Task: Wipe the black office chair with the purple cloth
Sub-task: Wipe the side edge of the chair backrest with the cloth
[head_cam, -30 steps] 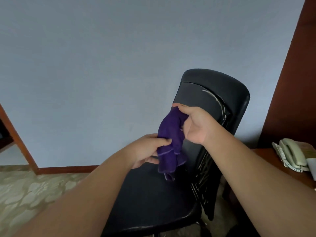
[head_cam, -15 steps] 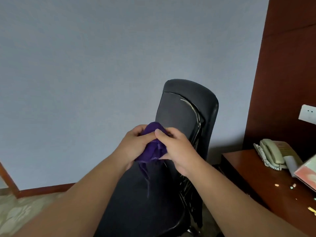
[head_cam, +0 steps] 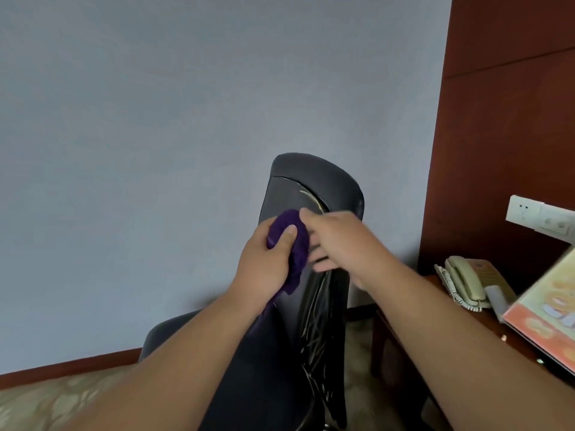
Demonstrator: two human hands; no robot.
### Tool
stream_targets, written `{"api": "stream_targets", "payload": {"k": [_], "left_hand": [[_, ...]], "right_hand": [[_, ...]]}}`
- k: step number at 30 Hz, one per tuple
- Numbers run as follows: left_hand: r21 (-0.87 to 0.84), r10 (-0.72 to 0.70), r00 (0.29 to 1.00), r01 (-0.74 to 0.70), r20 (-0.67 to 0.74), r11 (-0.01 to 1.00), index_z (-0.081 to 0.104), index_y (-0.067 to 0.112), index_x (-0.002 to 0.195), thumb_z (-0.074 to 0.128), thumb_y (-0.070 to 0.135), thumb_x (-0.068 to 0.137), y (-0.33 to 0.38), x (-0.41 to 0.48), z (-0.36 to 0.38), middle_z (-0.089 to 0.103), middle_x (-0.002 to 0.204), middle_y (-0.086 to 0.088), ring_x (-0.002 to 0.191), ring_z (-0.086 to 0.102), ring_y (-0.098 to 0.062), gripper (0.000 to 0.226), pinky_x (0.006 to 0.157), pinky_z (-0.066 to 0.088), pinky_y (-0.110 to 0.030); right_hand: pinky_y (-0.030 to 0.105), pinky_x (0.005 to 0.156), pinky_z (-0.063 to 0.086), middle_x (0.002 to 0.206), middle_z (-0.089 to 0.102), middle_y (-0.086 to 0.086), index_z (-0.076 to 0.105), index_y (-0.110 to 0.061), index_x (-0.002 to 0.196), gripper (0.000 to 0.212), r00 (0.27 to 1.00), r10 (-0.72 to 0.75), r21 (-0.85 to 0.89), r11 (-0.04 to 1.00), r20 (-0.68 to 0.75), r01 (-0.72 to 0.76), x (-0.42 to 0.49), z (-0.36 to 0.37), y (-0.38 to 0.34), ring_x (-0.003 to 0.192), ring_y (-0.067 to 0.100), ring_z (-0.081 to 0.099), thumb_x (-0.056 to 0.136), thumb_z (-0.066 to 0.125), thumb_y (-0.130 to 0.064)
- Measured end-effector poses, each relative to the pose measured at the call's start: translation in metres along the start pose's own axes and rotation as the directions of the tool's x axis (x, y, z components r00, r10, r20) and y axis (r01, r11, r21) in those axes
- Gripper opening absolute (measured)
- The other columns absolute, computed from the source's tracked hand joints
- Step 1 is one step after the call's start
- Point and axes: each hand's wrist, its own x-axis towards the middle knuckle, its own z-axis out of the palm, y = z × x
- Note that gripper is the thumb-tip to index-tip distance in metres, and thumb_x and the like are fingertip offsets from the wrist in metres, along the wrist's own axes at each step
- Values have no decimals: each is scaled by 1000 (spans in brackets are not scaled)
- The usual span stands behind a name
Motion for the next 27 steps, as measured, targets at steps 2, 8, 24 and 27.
{"api": "stream_targets", "payload": {"k": [2,8,24,27], "left_hand": [[101,54,999,-54,5,993,59,40,110,57,41,95,0,8,8,70,95,16,88,66,-2,15,84,55,-31],[321,163,985,-172,55,931,56,34,115,58,42,94,-5,22,30,64,93,18,86,62,-2,23,78,55,-29],[571,167,947,-301,276,764,59,33,103,49,40,96,1,42,48,64,78,10,71,63,-11,14,61,53,-30],[585,155,947,-297,281,755,53,36,92,47,45,95,-8,32,42,62,74,12,68,61,-7,11,58,50,-28]], "right_hand": [[42,71,61,77,73,4,74,-14,90,35,954,-220,-249,954,-203,167,11,-20,-9,69,24,70,93,57,-45],[32,72,42,112,58,0,62,-26,118,31,832,-452,-678,723,-321,131,56,-60,-30,87,18,56,95,52,-45],[39,71,41,83,43,2,40,-16,133,37,953,-186,-822,561,-240,-98,87,-50,-11,86,28,53,100,34,-30],[39,68,41,76,38,-1,39,-16,134,37,943,-216,-838,536,-253,-102,86,-45,-9,83,28,52,100,34,-31]]}}
